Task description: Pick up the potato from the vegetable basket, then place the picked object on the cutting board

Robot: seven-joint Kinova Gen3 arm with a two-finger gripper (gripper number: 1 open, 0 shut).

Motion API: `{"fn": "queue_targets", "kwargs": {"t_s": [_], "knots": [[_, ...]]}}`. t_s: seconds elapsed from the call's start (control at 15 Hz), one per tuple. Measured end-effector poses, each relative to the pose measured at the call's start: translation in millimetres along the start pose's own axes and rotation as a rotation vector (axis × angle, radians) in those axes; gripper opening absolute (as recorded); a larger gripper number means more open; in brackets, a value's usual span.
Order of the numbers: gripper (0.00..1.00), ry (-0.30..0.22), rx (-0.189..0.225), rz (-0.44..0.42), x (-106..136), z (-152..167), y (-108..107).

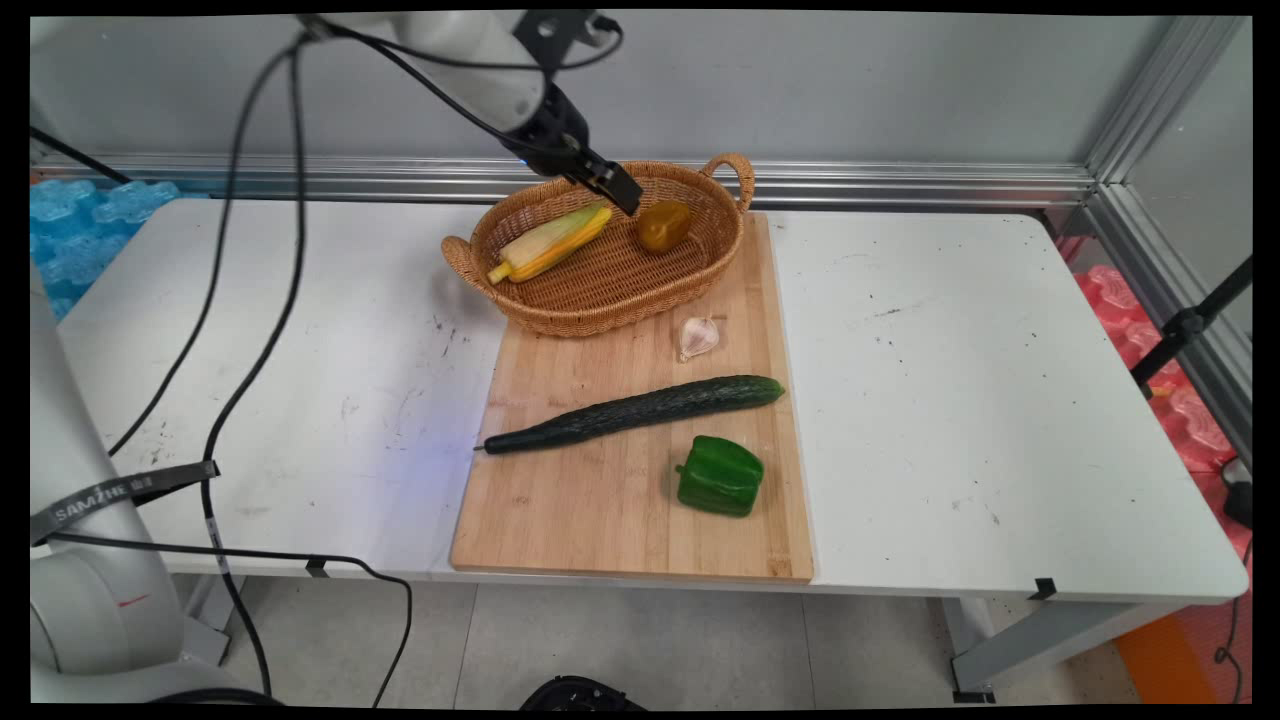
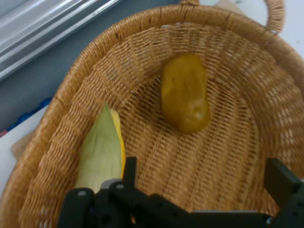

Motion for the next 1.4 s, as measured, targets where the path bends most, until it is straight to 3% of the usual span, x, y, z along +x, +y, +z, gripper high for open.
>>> {"fn": "queue_targets", "kwargs": {"t_s": [0.6, 1.07, 1.13, 1.4], "knots": [[1.0, -0.016, 0.042, -0.027, 21.2, 100.8, 16.3], [1.0, -0.024, 0.041, -0.047, 32.0, 146.0, 22.5], [0.0, -0.023, 0.041, -0.047, 32.7, 147.3, 21.9], [0.0, -0.025, 0.035, -0.029, 32.1, 138.1, 17.3]]}}
